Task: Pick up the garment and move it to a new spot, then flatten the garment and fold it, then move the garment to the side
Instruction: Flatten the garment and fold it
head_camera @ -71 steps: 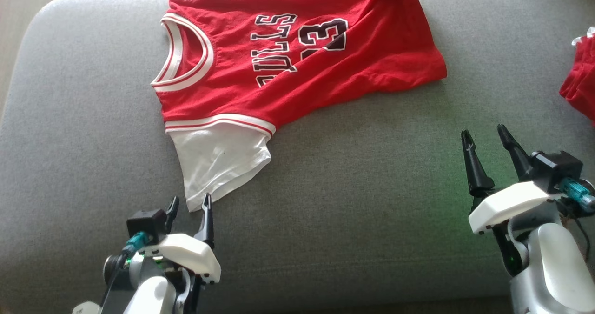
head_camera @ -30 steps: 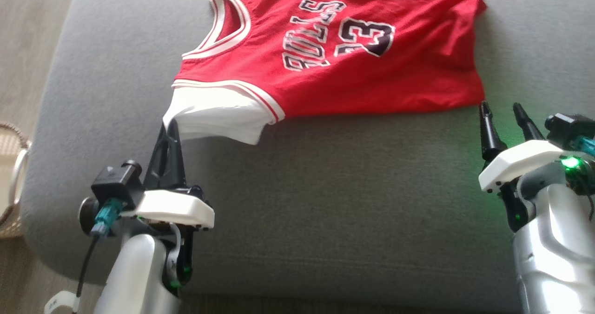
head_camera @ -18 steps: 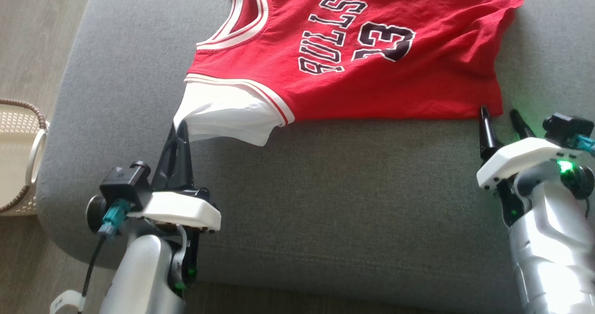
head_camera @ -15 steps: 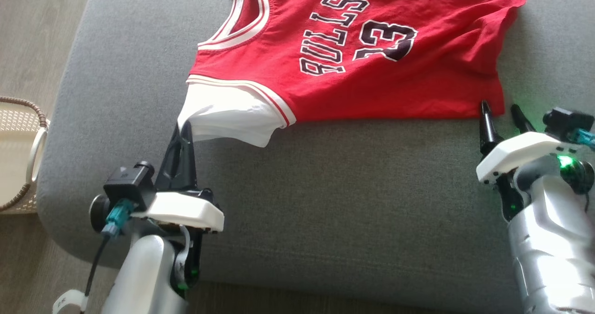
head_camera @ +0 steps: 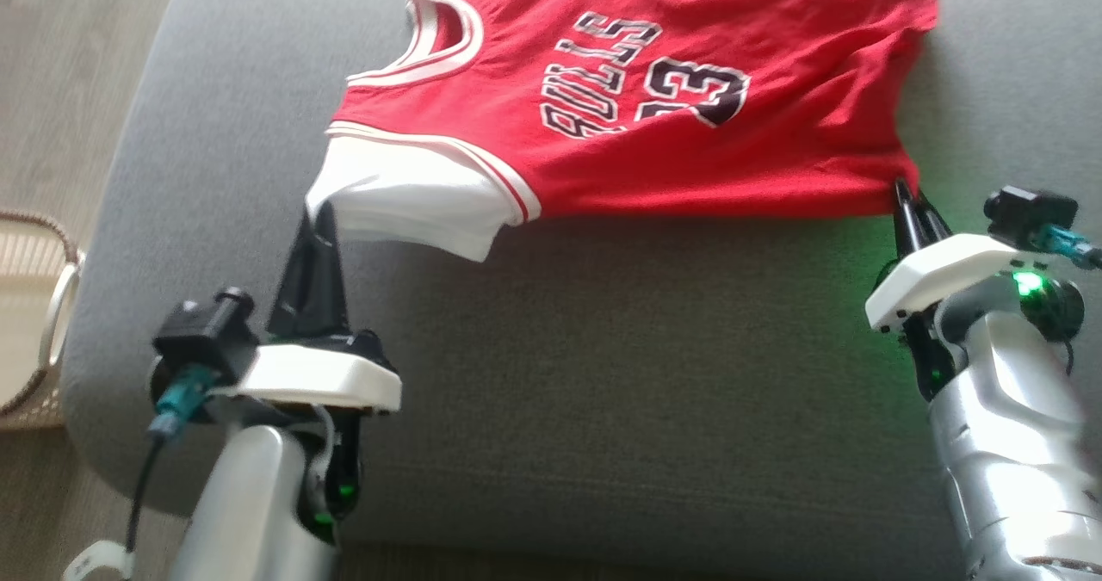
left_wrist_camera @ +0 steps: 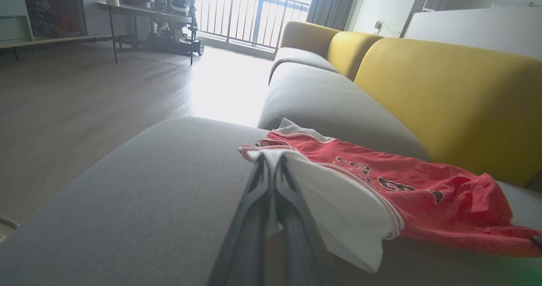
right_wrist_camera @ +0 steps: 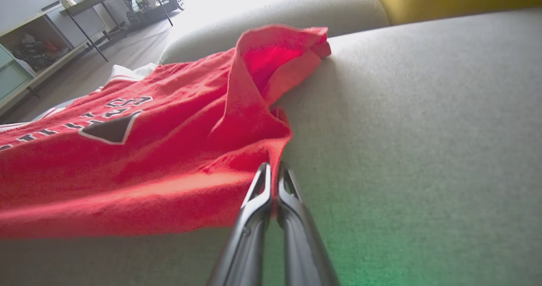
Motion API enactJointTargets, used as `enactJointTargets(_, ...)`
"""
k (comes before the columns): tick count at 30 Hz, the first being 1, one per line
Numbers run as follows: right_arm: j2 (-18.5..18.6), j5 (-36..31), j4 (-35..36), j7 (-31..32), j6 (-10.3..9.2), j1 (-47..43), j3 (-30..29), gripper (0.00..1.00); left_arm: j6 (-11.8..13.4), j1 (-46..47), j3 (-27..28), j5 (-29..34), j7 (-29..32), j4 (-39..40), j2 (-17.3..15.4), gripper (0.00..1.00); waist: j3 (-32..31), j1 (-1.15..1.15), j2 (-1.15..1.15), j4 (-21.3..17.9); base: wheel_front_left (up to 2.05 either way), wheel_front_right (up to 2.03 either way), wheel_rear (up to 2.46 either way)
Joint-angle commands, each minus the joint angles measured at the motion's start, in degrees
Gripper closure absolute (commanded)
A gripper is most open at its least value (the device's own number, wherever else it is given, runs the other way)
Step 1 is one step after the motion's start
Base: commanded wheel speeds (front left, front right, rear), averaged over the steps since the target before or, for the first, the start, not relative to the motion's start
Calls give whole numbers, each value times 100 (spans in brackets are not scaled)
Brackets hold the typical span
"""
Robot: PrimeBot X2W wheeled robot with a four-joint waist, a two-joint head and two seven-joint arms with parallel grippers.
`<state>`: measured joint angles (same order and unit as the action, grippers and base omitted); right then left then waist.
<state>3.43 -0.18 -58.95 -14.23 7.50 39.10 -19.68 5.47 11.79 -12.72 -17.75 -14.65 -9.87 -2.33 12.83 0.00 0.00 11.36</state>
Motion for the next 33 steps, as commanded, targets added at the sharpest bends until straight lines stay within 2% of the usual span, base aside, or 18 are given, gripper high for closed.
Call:
enactJointTargets(1, -56, 49, 242, -70, -1, 77, 212, 100, -16, 30, 262, -7, -35, 296, -55, 100, -143, 0, 0, -113, 0, 0, 0)
enactJointTargets(6, -56, 273, 608, -49, -1, -13, 584, 100, -73, -28, 553, -80, -35, 691, -55, 100, -510, 0, 0, -406, 0, 0, 0)
enactJointTargets(10, -56, 415, 1199, 155, -1, -142, 765, 100, -133, -67, 807, -161, -35, 1052, -55, 100, -839, 0, 0, -666, 0, 0, 0)
enactJointTargets(18, -56, 855, 3439, 763, -1, -754, 951, 100, -113, -270, 986, -635, 77, 1742, -55, 100, -1315, 0, 0, -1042, 0, 0, 0)
enactJointTargets(27, -56, 1687, 6252, 1512, -1, -1973, 711, 100, 16, -476, 1123, -835, 430, 2929, -130, 100, -1447, 0, 0, -1188, 0, 0, 0)
enactJointTargets(30, -56, 1746, 6891, 1641, -1, -2064, 642, 100, 73, -392, 1211, -890, 575, 3293, -188, 100, -1425, 0, 0, -1253, 0, 0, 0)
enactJointTargets(33, -56, 1700, 7089, 1809, -1, -2038, 671, 100, 90, -229, 1251, -916, 727, 3476, -275, 100, -1353, 0, 0, -1289, 0, 0, 0)
